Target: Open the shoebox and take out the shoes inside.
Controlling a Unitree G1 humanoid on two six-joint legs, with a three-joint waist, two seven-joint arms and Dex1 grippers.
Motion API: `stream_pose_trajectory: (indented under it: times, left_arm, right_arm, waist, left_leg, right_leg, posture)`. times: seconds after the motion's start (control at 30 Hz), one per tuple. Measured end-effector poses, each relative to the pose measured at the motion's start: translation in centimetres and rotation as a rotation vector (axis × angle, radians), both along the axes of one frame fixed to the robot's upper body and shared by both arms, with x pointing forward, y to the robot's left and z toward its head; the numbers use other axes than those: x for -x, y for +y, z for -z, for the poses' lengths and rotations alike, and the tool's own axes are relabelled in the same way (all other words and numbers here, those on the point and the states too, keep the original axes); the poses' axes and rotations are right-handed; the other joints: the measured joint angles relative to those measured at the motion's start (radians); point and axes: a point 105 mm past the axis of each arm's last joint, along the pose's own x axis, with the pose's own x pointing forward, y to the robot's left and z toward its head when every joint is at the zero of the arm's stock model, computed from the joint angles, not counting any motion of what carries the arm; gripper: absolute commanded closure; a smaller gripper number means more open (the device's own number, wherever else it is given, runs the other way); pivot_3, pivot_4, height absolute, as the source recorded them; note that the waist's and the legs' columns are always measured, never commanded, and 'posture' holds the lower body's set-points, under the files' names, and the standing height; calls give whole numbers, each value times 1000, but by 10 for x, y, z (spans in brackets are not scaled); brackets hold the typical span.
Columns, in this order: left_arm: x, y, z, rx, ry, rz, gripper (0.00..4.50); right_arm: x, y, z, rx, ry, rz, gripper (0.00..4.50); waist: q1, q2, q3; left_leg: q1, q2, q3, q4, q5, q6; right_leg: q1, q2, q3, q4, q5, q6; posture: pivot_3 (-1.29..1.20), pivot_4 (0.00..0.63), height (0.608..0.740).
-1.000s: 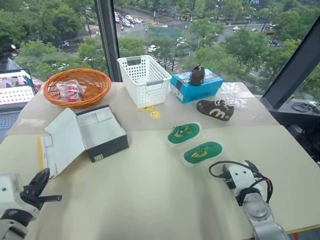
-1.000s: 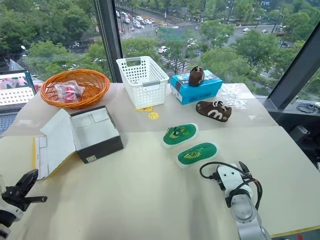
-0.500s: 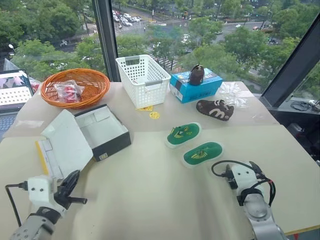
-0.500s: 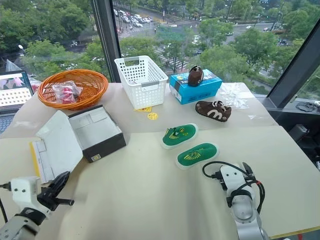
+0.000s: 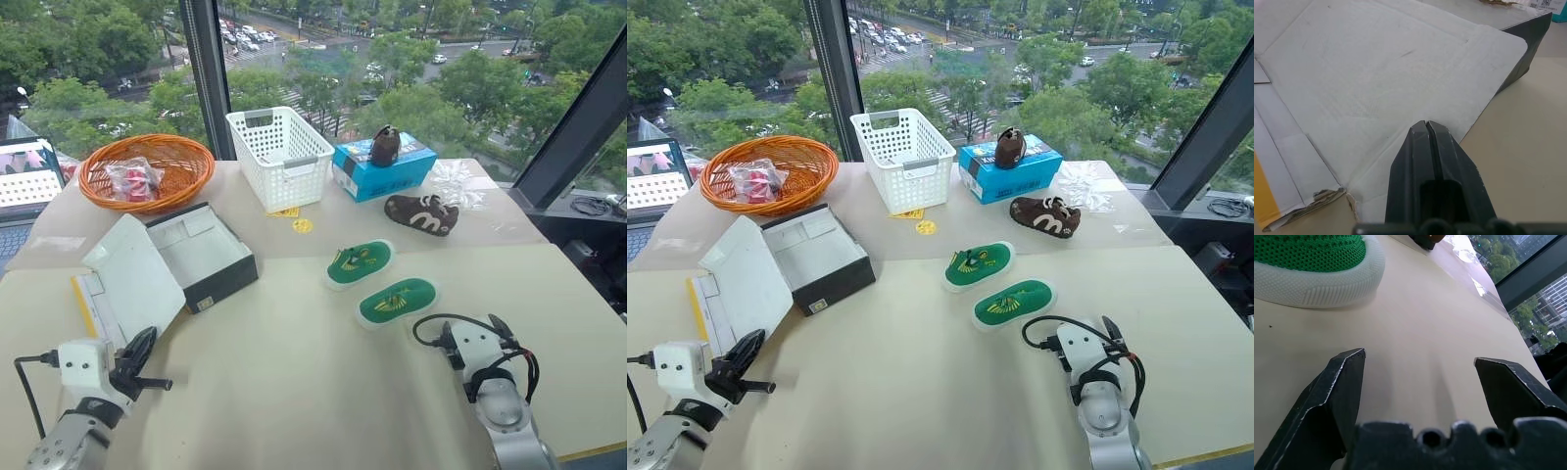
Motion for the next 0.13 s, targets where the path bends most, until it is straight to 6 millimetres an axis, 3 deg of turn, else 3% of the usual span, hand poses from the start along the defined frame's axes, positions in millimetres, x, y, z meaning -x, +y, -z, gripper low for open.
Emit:
stream_pose_trajectory:
  times: [0.13]
  left_arm:
    - [-1, -1, 0, 1, -1, -2, 4500]
  right_arm:
    - [0, 0, 0, -3, -2, 3, 293]
  waist:
    - [0, 0, 0]
  left_leg:
    - [0, 0, 0, 0, -1, -1]
  right_leg:
    - [0, 0, 0, -1, 0, 0]
  posture:
    - [0, 150, 736]
